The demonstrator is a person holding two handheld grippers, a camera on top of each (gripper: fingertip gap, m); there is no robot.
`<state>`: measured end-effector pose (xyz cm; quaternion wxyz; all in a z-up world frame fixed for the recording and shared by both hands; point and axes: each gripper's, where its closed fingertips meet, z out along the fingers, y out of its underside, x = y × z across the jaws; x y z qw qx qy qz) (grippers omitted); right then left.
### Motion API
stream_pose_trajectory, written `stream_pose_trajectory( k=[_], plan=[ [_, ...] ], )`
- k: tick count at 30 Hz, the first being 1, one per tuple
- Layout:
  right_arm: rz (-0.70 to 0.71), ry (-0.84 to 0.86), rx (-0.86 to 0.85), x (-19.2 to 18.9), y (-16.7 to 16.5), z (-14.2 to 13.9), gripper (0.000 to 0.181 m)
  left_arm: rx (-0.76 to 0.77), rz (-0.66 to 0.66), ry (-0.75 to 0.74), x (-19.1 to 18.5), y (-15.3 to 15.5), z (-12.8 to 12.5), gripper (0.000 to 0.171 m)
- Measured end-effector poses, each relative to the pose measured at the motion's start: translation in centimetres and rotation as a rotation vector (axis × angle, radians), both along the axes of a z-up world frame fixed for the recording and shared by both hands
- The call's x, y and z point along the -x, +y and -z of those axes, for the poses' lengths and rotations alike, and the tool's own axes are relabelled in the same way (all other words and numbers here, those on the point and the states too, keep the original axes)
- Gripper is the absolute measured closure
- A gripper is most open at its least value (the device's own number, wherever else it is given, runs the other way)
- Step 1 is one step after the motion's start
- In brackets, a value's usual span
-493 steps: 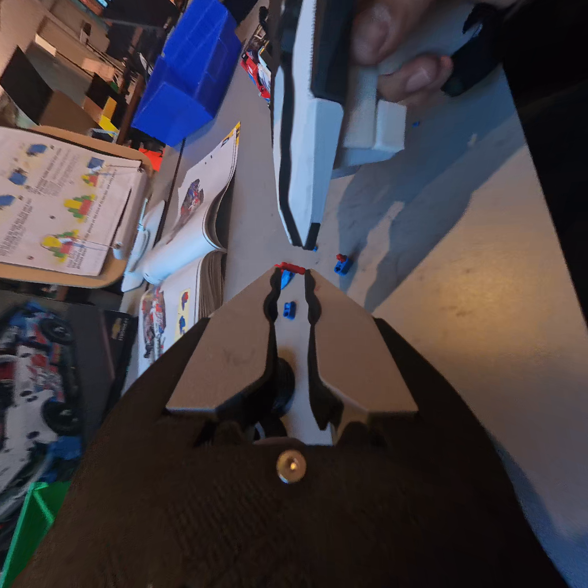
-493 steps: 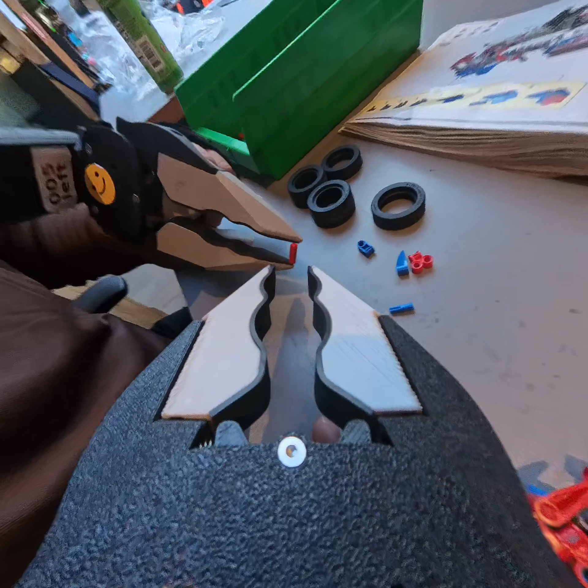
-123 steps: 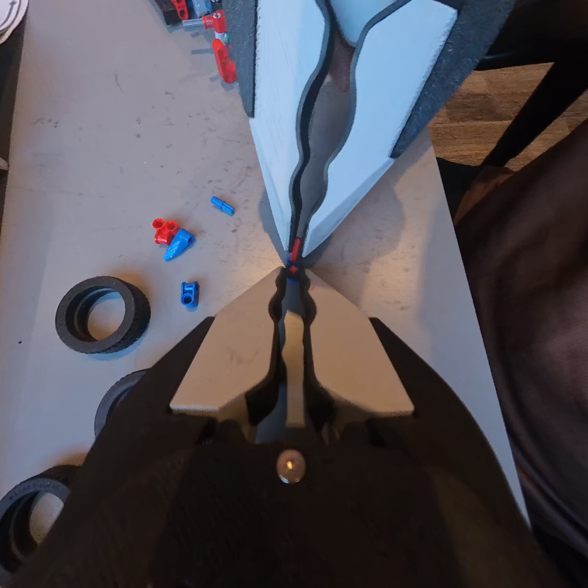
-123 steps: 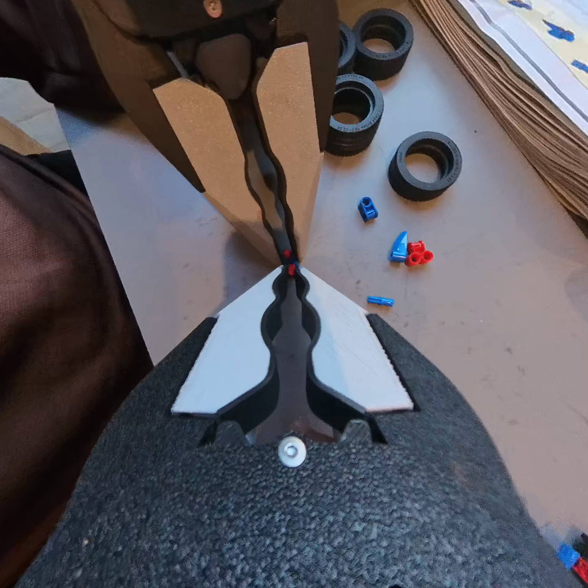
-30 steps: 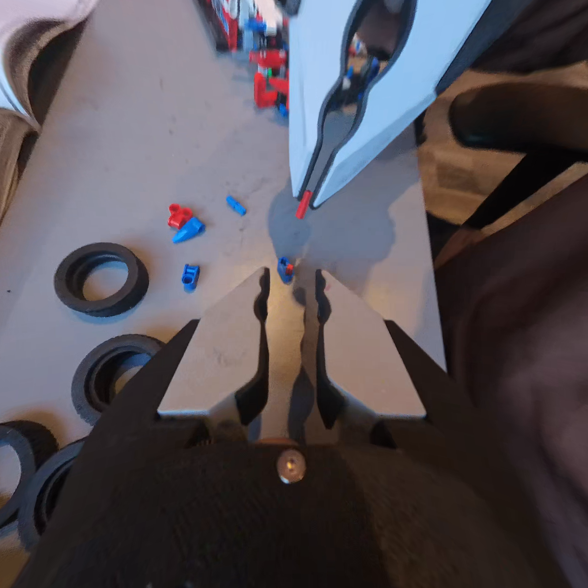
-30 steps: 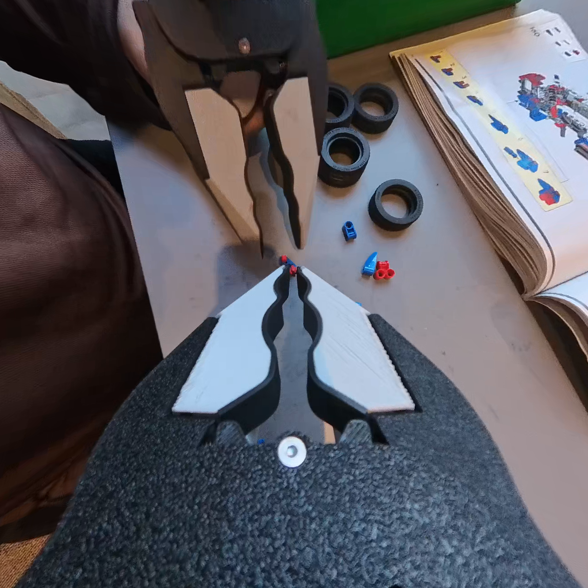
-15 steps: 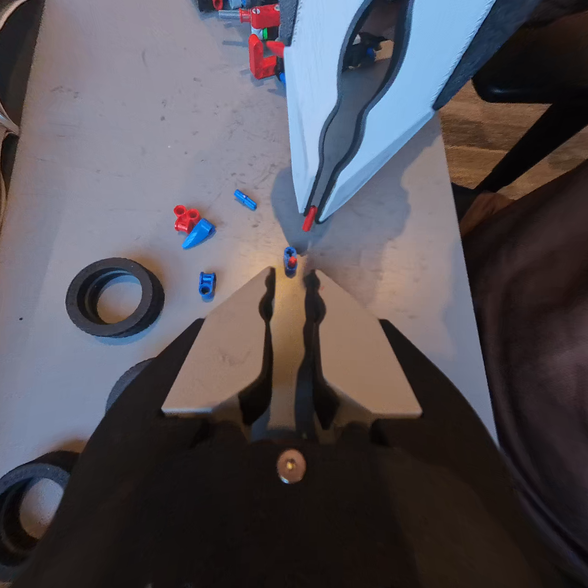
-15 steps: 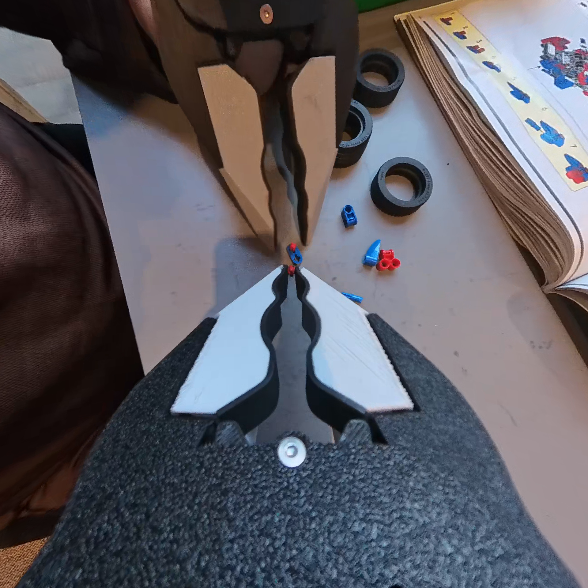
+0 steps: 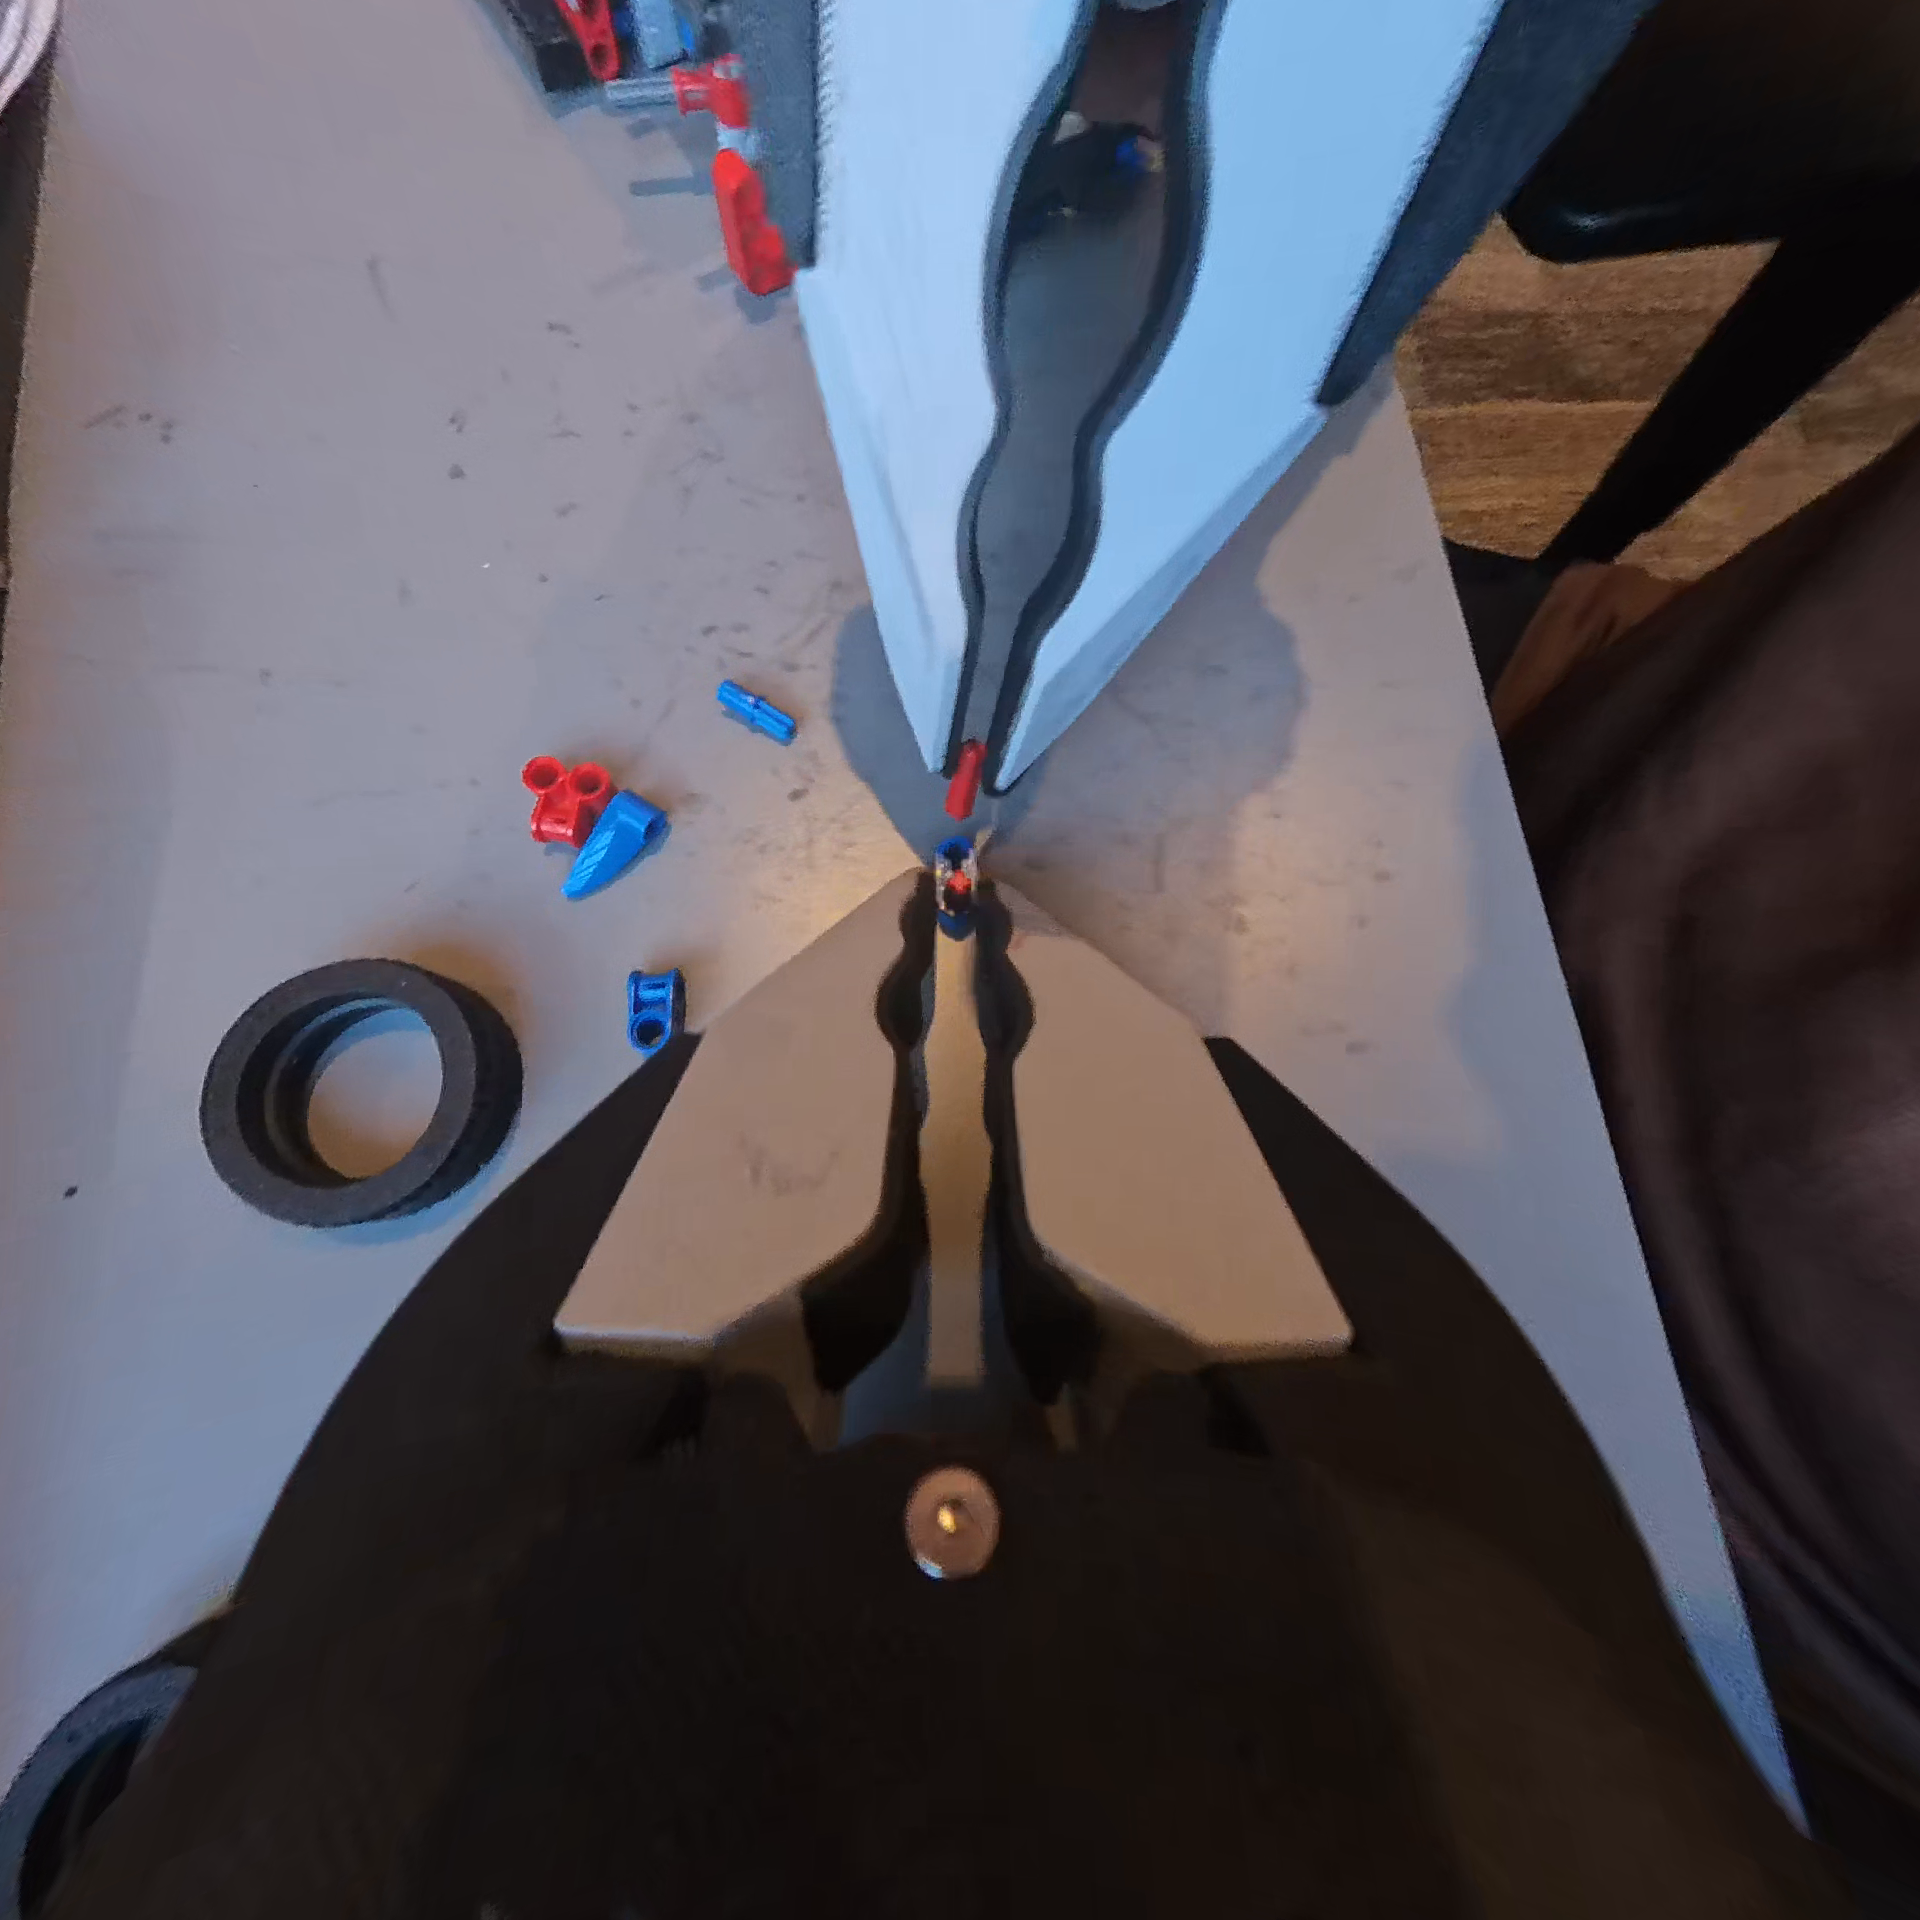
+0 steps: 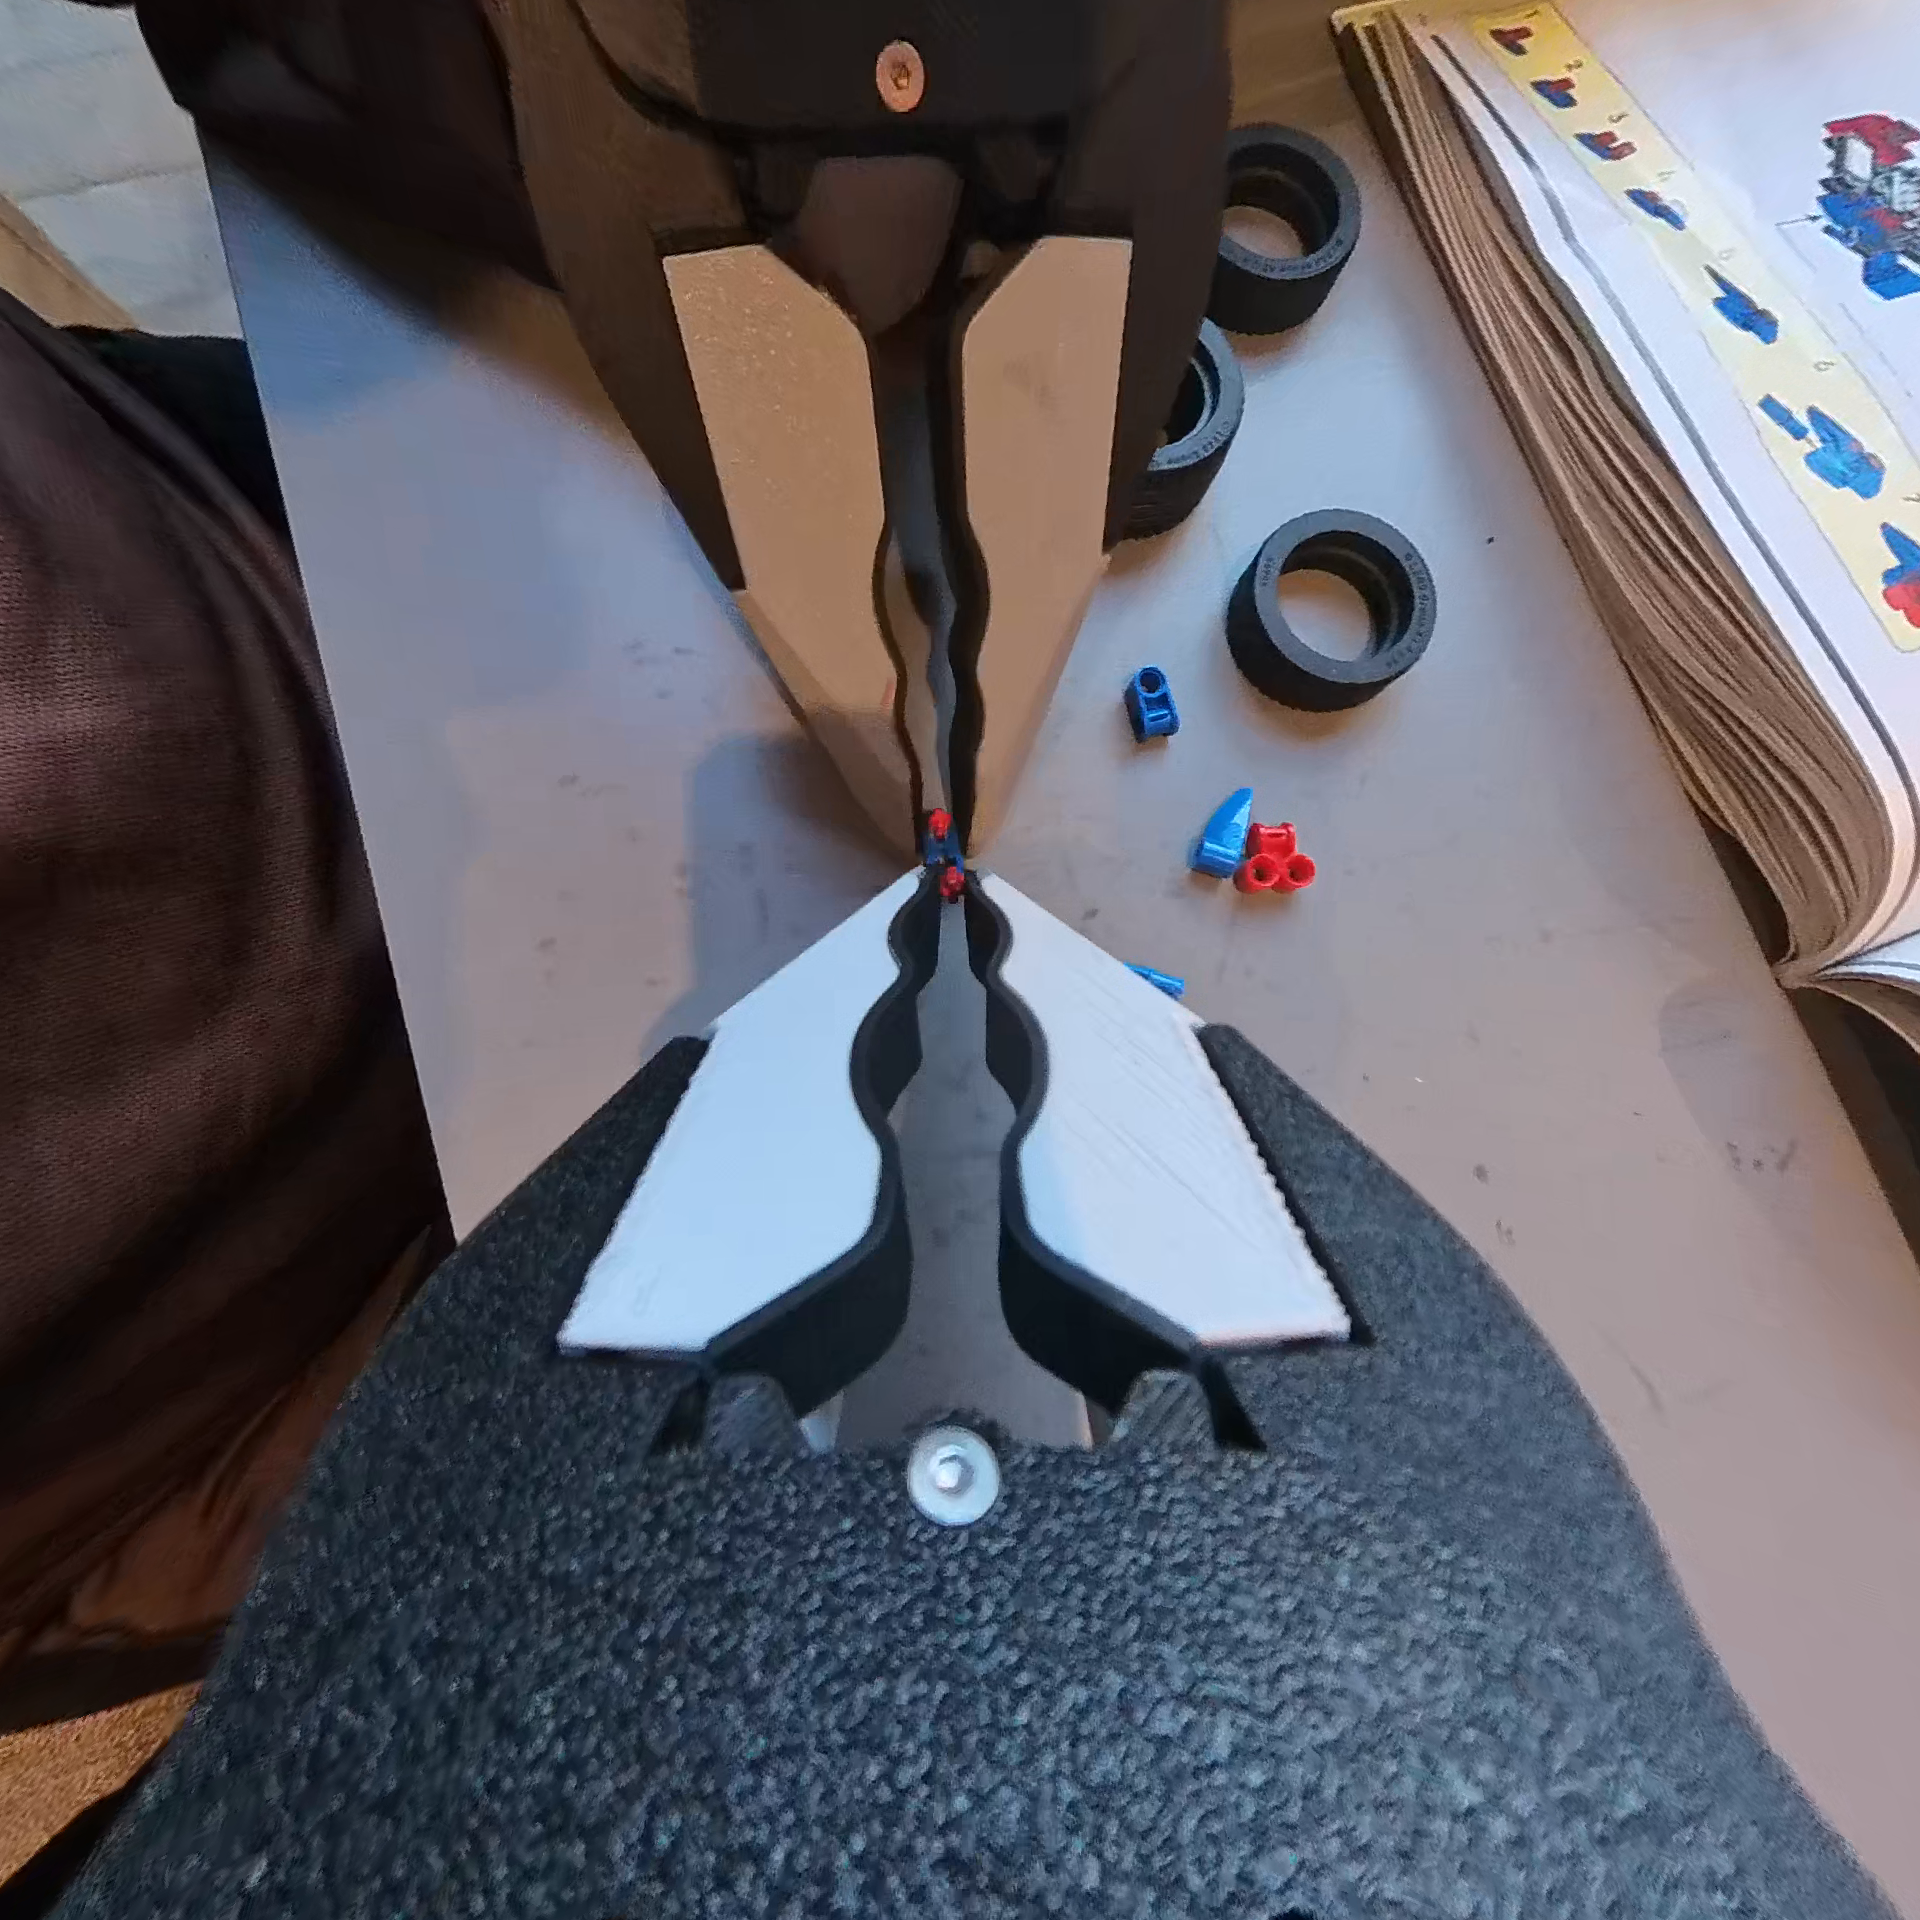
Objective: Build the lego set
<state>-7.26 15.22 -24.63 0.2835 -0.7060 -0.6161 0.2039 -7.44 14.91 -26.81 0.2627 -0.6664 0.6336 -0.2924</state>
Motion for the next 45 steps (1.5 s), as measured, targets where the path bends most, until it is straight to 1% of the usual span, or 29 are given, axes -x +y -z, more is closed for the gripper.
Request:
stream_pose_trajectory(
  k=[4,27,37,45],
  plan=[
    [-0.026,-0.024,0.004,0.28,-0.2,0.39,0.177,-0.01,0.037,-0.001,-0.11,-0.17,0.01,0.167],
    [-0.076,-0.171,-0.036,0.49,-0.18,0.81,0.177,-0.005,0.038,-0.004,-0.1,-0.18,-0.01,0.167],
    [-0.089,-0.21,-0.035,0.45,-0.35,0.91,0.177,-0.01,0.039,-0.004,-0.11,-0.2,-0.03,0.167],
    [-0.092,-0.199,-0.015,0.74,-0.39,0.93,0.177,-0.013,0.039,-0.004,-0.08,-0.21,-0.03,0.167]
  ],
)
